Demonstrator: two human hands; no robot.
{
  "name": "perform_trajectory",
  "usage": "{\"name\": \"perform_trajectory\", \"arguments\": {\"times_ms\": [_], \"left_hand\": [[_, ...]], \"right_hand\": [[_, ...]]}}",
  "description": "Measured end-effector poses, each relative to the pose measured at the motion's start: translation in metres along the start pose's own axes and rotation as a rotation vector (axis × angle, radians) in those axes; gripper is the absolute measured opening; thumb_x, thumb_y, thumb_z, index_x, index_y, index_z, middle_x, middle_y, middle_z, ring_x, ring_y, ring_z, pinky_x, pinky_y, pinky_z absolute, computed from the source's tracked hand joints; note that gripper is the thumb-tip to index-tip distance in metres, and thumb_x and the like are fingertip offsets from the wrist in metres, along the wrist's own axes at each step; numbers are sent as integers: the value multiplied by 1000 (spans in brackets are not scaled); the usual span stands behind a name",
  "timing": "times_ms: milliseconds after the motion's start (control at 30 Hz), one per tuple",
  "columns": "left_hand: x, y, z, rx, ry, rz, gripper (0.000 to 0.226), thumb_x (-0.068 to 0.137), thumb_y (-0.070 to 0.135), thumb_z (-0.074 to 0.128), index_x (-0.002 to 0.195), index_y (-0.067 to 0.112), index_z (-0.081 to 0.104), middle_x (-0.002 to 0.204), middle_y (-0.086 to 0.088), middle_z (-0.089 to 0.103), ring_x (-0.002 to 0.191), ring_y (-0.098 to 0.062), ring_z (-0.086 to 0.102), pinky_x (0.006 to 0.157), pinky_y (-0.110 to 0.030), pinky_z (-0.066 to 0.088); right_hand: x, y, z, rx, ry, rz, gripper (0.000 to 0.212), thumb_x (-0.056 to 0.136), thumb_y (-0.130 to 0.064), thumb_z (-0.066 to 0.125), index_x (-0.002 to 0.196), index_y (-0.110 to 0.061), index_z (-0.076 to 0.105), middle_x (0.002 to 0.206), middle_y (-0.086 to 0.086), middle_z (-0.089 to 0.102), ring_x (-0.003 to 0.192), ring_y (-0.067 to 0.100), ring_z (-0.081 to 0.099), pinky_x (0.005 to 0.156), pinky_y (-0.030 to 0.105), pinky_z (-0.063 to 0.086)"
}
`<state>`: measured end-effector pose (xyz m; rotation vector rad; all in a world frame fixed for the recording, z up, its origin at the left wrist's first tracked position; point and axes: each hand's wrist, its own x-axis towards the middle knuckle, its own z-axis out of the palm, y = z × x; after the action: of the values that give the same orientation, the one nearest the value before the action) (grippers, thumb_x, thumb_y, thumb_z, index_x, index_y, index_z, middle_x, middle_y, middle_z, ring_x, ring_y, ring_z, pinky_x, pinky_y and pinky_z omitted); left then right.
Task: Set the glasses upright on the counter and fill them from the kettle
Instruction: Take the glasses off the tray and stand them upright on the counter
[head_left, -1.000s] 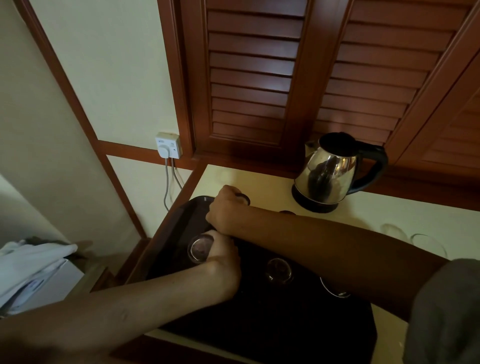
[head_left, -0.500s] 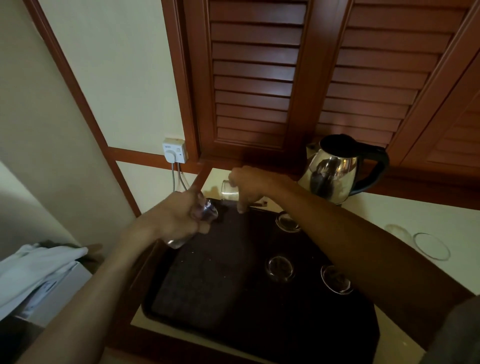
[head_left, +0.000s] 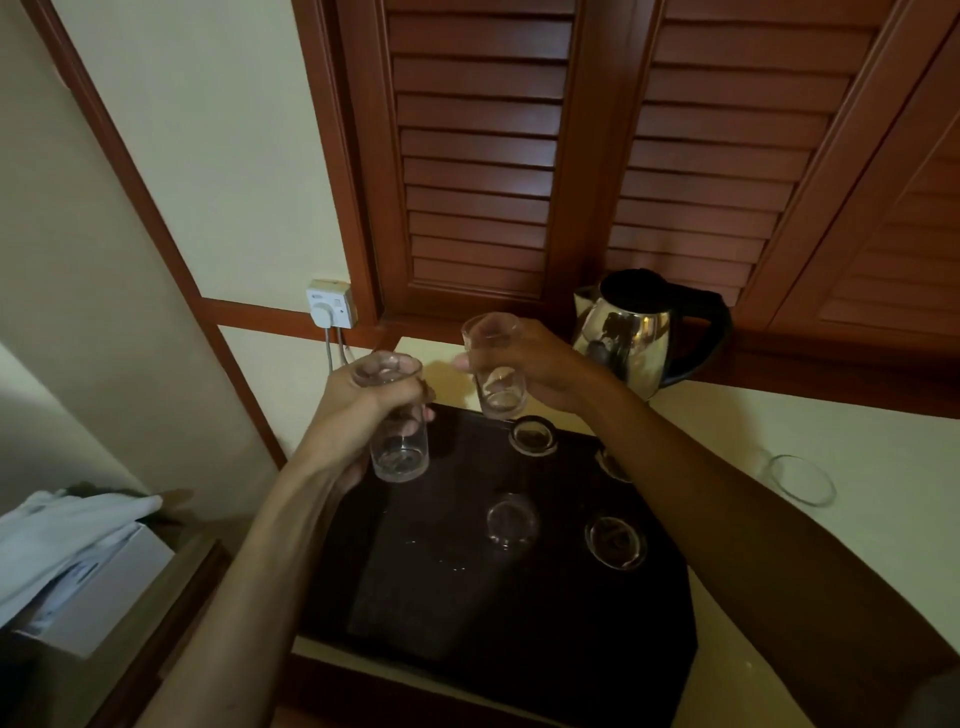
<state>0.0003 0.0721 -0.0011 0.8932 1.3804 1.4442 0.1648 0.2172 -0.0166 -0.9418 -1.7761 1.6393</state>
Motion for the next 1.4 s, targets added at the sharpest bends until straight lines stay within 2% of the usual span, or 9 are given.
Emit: {"name": "perform_trajectory", "arguments": {"times_ms": [300, 400, 500, 600, 733, 867, 1133, 1267, 1400], "left_hand": [[-41, 21, 124, 30, -107, 205, 28, 71, -8, 72, 95, 5, 66, 77, -12, 66, 73, -31, 65, 70, -35, 55], [-59, 14, 179, 22, -135, 236, 35, 64, -2, 71, 98, 4, 67, 81, -12, 65, 76, -30, 64, 76, -41, 52], [-77, 6, 236, 36, -157, 250, 35, 61, 1, 71, 95, 8, 67, 83, -11, 63, 77, -22, 62, 70, -31, 51], [-96, -4, 289, 20, -168, 260, 34, 58, -2, 70, 87, 13, 66, 78, -10, 62, 71, -17, 60, 64, -24, 49], [-117, -19, 339, 46, -187, 307, 37, 58, -3, 74, 92, 11, 68, 85, -16, 66, 81, -25, 64, 79, -37, 52], [-140, -40, 383, 56, -231, 330, 35, 61, -7, 74, 93, 7, 67, 84, -19, 65, 81, -22, 63, 80, -37, 52], [-182, -125, 433, 89, -207, 314, 44, 61, -19, 75, 97, 2, 63, 82, -27, 65, 76, -26, 62, 78, -40, 52], [-187, -154, 440, 123, -158, 306, 43, 60, -17, 74, 97, 2, 61, 79, -23, 65, 75, -25, 62, 78, -32, 52], [-186, -164, 442, 154, -146, 308, 44, 57, -11, 73, 96, 4, 61, 80, -25, 63, 78, -39, 60, 75, -37, 51]], "right_hand": [[-74, -15, -83, 63, 50, -224, 31, 76, 13, 76, 86, -13, 62, 89, -9, 66, 77, 7, 66, 69, 26, 52], [-113, -15, -124, 65, 8, -284, 31, 72, 9, 76, 90, -8, 59, 83, -9, 67, 76, 15, 63, 71, 30, 52], [-152, -12, -168, 84, -6, -329, 33, 66, 1, 77, 92, -8, 59, 83, 1, 63, 83, 26, 58, 78, 41, 48], [-189, -7, -211, 113, -48, -373, 36, 62, -6, 79, 92, -9, 58, 81, 1, 64, 79, 16, 62, 75, 33, 51], [-227, 9, -256, 109, -62, -370, 35, 65, 0, 76, 94, -8, 58, 82, 3, 65, 76, 16, 63, 72, 30, 51], [-256, 32, -289, 126, -62, -362, 33, 70, -1, 74, 98, -7, 58, 86, 1, 65, 82, 17, 61, 75, 27, 50], [-284, 84, -313, 122, -54, -300, 32, 79, 17, 70, 95, -7, 57, 85, 9, 59, 86, 24, 57, 77, 28, 51], [-290, 110, -313, 93, -38, -251, 31, 74, 9, 74, 93, -12, 61, 86, 8, 61, 90, 25, 57, 85, 36, 51], [-292, 129, -310, 31, 5, -226, 33, 71, 4, 79, 90, -19, 64, 86, 5, 65, 89, 23, 60, 87, 39, 50]]}}
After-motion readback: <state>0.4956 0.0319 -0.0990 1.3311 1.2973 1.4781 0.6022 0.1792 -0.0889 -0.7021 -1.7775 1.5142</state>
